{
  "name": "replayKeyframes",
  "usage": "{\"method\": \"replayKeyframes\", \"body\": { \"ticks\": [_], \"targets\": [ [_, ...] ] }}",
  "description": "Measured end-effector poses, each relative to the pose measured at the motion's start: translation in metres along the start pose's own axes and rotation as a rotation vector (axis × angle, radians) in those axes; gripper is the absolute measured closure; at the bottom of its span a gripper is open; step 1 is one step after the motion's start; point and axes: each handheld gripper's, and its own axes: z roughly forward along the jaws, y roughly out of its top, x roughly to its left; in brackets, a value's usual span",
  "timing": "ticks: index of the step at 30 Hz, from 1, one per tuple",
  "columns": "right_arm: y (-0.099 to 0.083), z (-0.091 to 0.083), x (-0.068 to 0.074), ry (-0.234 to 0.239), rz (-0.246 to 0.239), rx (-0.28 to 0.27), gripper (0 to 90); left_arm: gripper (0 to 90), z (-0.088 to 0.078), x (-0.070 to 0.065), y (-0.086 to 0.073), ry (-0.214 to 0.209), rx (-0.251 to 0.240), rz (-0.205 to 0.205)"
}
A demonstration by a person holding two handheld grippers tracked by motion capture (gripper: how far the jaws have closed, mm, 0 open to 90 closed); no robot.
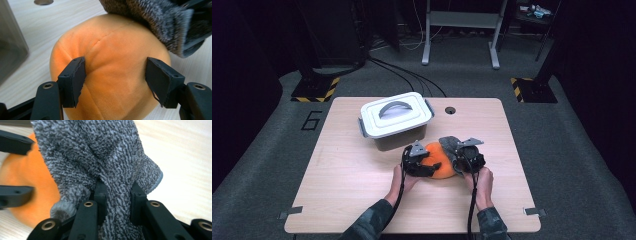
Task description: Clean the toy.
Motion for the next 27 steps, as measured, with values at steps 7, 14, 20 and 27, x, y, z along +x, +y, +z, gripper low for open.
{"method": "replayKeyframes", "body": {
  "ticks": [7, 14, 20, 27],
  "targets": [
    [-0.011, 0.008, -0.013, -0.021, 0.025, 0.045, 73.0, 29.0, -0.012, -0.005, 0.003, 0.018, -0.05, -0.018],
    [-0.016, 0.01, -0.021, -0.027, 0.046, 0.059, 73.0, 34.1, -0.013, 0.003, -0.009, 0.001, 0.007, -0.076],
    [-0.003, -0.009, -0.017, -0.058, 0.018, 0.02, 72.8, 52.0, -0.011, 0.0, -0.004, 0.014, 0.019, -0.029],
    [0.021, -0.024, 0.022, -0.048, -0.11, -0.015, 72.6, 58.1, -0.013, -0.006, 0.0, 0.021, 0.021, 0.023]
  ]
}}
